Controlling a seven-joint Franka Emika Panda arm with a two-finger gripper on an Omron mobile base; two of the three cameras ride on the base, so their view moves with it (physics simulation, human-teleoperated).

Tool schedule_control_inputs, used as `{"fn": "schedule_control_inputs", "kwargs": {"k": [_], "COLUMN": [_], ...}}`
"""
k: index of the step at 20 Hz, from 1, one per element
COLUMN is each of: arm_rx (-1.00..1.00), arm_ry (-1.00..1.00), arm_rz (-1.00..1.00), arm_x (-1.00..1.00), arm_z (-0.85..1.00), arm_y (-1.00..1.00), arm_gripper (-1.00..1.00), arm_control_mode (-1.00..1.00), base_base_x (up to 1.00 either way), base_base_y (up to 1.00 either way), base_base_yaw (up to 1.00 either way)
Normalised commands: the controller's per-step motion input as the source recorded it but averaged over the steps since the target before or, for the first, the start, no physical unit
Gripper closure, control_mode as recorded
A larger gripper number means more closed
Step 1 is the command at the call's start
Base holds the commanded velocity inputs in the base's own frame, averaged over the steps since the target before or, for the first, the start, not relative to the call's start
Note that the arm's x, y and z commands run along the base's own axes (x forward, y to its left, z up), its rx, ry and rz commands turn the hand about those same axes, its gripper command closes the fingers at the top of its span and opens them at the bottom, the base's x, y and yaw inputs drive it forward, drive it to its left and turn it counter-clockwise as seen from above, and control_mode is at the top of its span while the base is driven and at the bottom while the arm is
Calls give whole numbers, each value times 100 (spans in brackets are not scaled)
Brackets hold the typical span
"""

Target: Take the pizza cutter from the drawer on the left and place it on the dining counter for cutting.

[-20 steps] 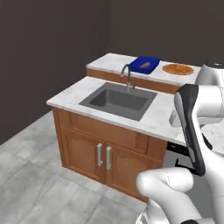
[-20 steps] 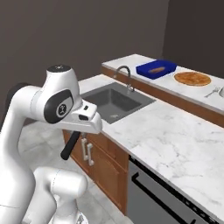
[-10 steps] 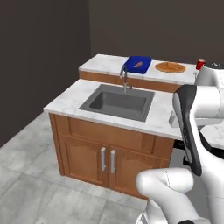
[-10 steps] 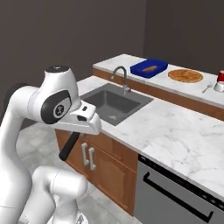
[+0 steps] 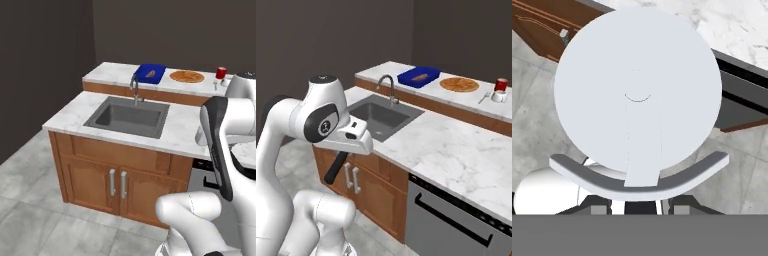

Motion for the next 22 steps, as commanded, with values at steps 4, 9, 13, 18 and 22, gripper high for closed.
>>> {"fn": "schedule_control_inputs", "kwargs": {"k": [4,9,13,18,22], "arm_rx": [0,0,0,0,0], "arm_ry": [0,0,0,0,0], "arm_rz": [0,0,0,0,0], "arm_x": [0,0,0,0,0], "arm_z": [0,0,0,0,0], "arm_y": [0,0,0,0,0], "arm_gripper": [100,100,100,100,100], "arm_control_mode": [100,100,100,100,100], "base_base_x": [79,78,29,0,-1], "base_base_y": [17,16,23,67,100], "base_base_yaw": [12,59,77,63,40]}}
